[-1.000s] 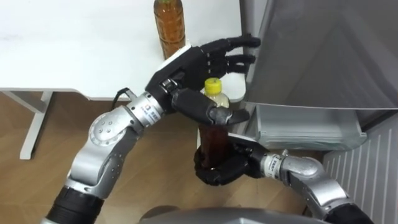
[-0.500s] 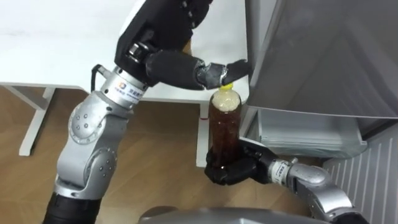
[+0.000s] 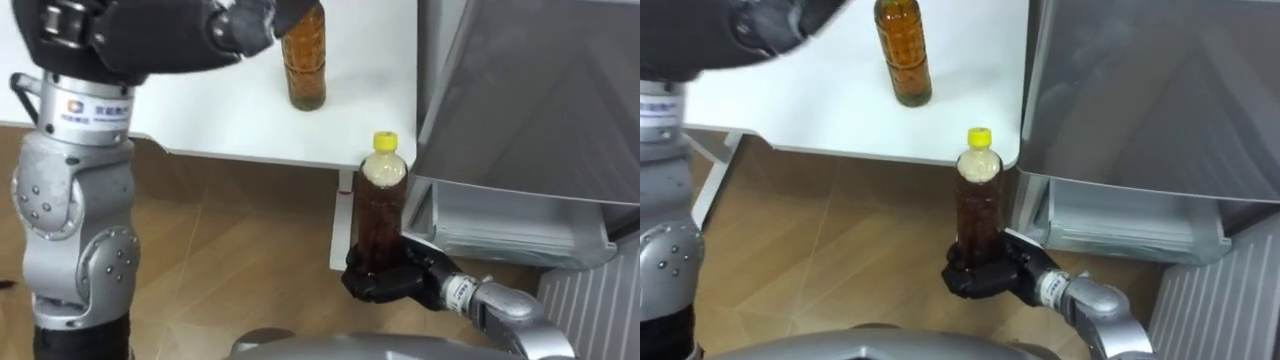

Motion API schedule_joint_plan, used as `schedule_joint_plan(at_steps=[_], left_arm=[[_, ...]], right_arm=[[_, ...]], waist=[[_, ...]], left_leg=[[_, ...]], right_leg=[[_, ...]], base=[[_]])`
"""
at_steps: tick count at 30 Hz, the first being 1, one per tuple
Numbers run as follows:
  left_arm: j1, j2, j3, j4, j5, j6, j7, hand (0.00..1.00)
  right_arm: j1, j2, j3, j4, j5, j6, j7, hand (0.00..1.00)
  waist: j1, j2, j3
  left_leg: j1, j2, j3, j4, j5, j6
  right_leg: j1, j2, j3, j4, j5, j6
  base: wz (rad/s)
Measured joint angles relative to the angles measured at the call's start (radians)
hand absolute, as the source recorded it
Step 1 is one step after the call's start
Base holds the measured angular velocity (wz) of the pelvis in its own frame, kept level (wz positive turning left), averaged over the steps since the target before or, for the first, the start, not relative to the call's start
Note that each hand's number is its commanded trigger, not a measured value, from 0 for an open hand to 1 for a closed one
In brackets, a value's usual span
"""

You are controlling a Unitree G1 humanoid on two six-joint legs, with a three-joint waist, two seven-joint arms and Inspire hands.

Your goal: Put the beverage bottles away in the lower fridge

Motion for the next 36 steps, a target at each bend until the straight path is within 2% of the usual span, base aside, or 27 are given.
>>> schedule_joint_plan(at_steps=[5, 8, 11, 15, 18, 22, 24, 25, 28, 32, 36], left_arm=[[-0.001, 0.001, 0.116, -0.013, 0.064, -0.008, 0.075, 0.0], [-0.001, 0.001, 0.188, -0.007, 0.089, -0.031, 0.169, 0.0], [0.008, -0.013, 0.294, 0.016, 0.106, -0.053, 0.302, 0.0], [0.015, -0.016, 0.334, 0.128, 0.114, -0.079, 0.418, 0.0], [0.051, -0.018, 0.331, 0.277, 0.12, -0.078, 0.488, 0.0], [0.126, -0.025, 0.32, 0.511, 0.1, -0.073, 0.557, 0.0], [0.159, -0.025, 0.285, 0.631, 0.097, -0.066, 0.567, 0.0], [0.18, -0.026, 0.243, 0.723, 0.09, -0.066, 0.573, 0.0], [0.197, -0.026, 0.131, 0.969, 0.089, -0.028, 0.582, 0.0], [0.196, -0.035, 0.04, 1.231, 0.023, 0.019, 0.57, 0.0], [0.201, -0.035, 0.002, 1.405, -0.03, 0.051, 0.533, 0.0]], right_arm=[[0.015, 0.005, -0.042, 0.009, -0.005, -0.001, -0.012, 1.0], [0.038, 0.008, -0.075, 0.028, -0.003, -0.007, -0.023, 1.0], [0.073, 0.012, -0.116, 0.025, -0.003, -0.007, -0.034, 1.0], [0.086, 0.007, -0.139, 0.023, -0.003, -0.007, -0.065, 1.0], [0.085, 0.007, -0.142, 0.022, 0.004, -0.007, -0.083, 1.0], [0.085, 0.009, -0.144, 0.021, 0.011, -0.007, -0.1, 1.0], [0.085, 0.009, -0.145, 0.022, 0.012, -0.005, -0.118, 1.0], [0.083, 0.008, -0.145, 0.022, 0.012, 0.0, -0.124, 1.0], [0.064, 0.014, -0.136, 0.045, 0.007, 0.004, -0.129, 1.0], [0.049, 0.019, -0.131, 0.094, 0.012, 0.005, -0.132, 1.0], [0.042, 0.025, -0.129, 0.12, 0.019, 0.001, -0.163, 1.0]], waist=[[0.029, 0.008, -0.0044], [0.05, 0.01, -0.0038], [0.06, 0.013, -0.0053], [0.085, 0.019, -0.0055], [0.102, 0.021, -0.0069], [0.094, 0.014, -0.0071], [0.086, 0.008, -0.0052], [0.084, 0.005, -0.0036], [0.078, -0.009, 0.0015], [0.078, -0.035, -0.0064], [0.063, -0.029, -0.0048]], left_leg=[[0.005, 0.0, -0.004, -0.004, 0.0, 0.0], [0.017, -0.001, -0.004, -0.008, 0.0, 0.0], [0.022, -0.002, -0.009, -0.01, 0.0, 0.0], [0.029, -0.003, -0.009, -0.01, 0.0, 0.0], [0.038, -0.003, -0.008, -0.02, 0.0, 0.0], [0.042, -0.004, -0.01, -0.024, 0.0, 0.0], [0.039, -0.006, -0.013, -0.025, 0.0, 0.0], [0.039, -0.007, -0.012, -0.026, 0.0, 0.0], [0.034, -0.007, -0.011, -0.026, 0.0, 0.0], [0.02, -0.005, -0.008, -0.029, -0.001, 0.001], [0.036, -0.004, -0.004, -0.033, -0.002, 0.003]], right_leg=[[-0.001, 0.001, 0.008, 0.0, 0.0, 0.0], [0.009, 0.0, 0.002, -0.004, 0.0, 0.0], [0.018, 0.0, -0.007, -0.017, -0.001, 0.001], [0.025, 0.0, -0.008, -0.017, -0.001, 0.001], [0.028, 0.001, -0.001, -0.016, -0.002, 0.001], [0.031, -0.002, -0.004, -0.018, -0.002, 0.001], [0.029, -0.003, -0.008, -0.019, -0.004, 0.003], [0.028, -0.003, -0.001, -0.019, -0.004, 0.004], [0.027, -0.004, -0.009, -0.019, -0.004, 0.004], [0.011, -0.002, -0.005, -0.019, -0.005, 0.003], [0.033, -0.001, -0.001, -0.017, -0.004, 0.004]], base=[[-0.04], [0.05], [0.07], [0.0], [-0.04], [0.01], [0.06], [0.0], [0.02], [-0.02], [-0.04]])
